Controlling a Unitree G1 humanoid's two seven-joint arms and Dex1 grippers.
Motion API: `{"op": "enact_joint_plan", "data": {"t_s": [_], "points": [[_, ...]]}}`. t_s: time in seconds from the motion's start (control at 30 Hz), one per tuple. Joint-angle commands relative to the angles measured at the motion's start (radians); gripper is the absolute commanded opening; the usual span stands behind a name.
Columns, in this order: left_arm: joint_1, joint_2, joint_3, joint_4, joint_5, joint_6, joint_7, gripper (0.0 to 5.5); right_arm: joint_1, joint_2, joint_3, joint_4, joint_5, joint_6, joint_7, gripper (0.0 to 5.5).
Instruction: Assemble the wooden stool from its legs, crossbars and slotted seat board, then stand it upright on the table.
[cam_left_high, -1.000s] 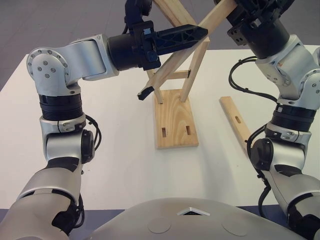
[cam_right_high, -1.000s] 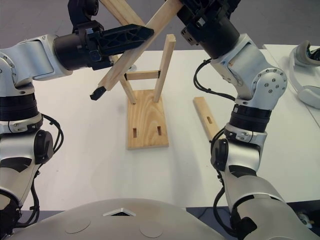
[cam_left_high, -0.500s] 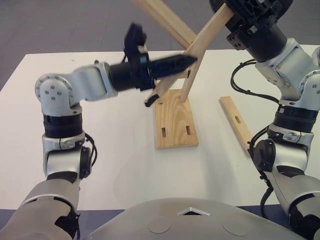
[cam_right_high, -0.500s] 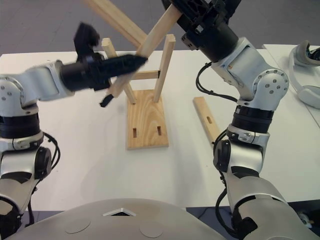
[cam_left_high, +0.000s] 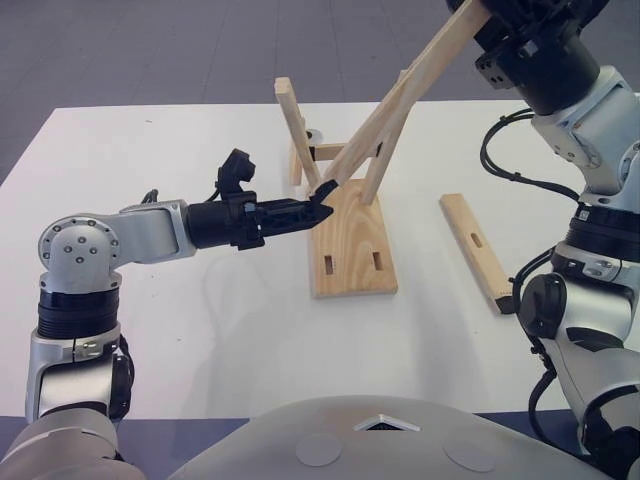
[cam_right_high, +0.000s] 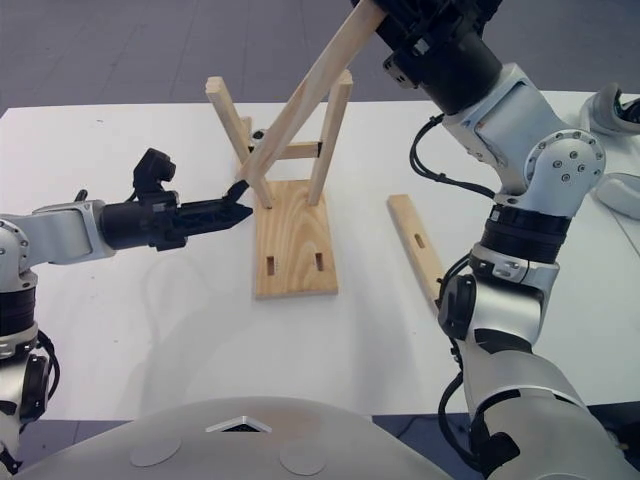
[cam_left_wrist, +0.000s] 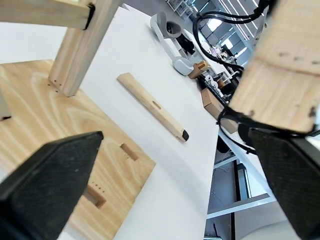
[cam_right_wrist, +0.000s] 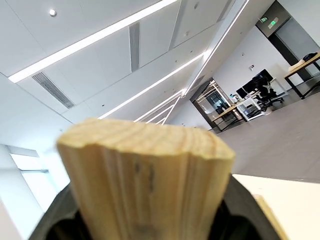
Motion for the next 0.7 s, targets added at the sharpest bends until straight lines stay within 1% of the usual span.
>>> {"op": "enact_joint_plan", "data": {"t_s": [0.03, 0.17, 0.27, 0.4, 0.5, 0.6, 0.7], "points": [[-0.019, -0.002, -0.003, -0.058, 0.087, -0.04, -0.063, 5.4, 0.079, 0.001, 0.049, -0.111, -0.132, -0.026, -0.003, 2.03], [-0.051, 0.005, 0.003, -0.055, 0.149, -0.073, -0.164, 5.4, 0.091, 0.018, 0.025, -0.123, -0.123, -0.016, 0.013, 2.03], [-0.107, -0.01, -0.014, -0.05, 0.247, -0.136, -0.21, 5.4, 0.105, 0.04, 0.053, -0.154, -0.142, -0.008, 0.016, 2.03], [-0.122, -0.056, -0.086, -0.085, 0.382, -0.21, -0.262, 5.4, 0.122, 0.15, 0.09, -0.183, -0.125, -0.03, -0.021, 2.03], [-0.123, -0.088, -0.09, -0.06, 0.309, -0.151, -0.322, 5.4, 0.1, 0.24, 0.129, -0.186, -0.125, -0.041, -0.031, 2.03], [-0.135, -0.108, -0.054, 0.015, 0.198, -0.072, -0.332, 5.4, 0.078, 0.274, 0.131, -0.184, -0.109, -0.036, -0.034, 2.03], [-0.144, -0.122, -0.008, 0.074, 0.093, -0.025, -0.301, 4.81, 0.08, 0.263, 0.114, -0.178, -0.073, -0.015, -0.021, 2.03]]}}
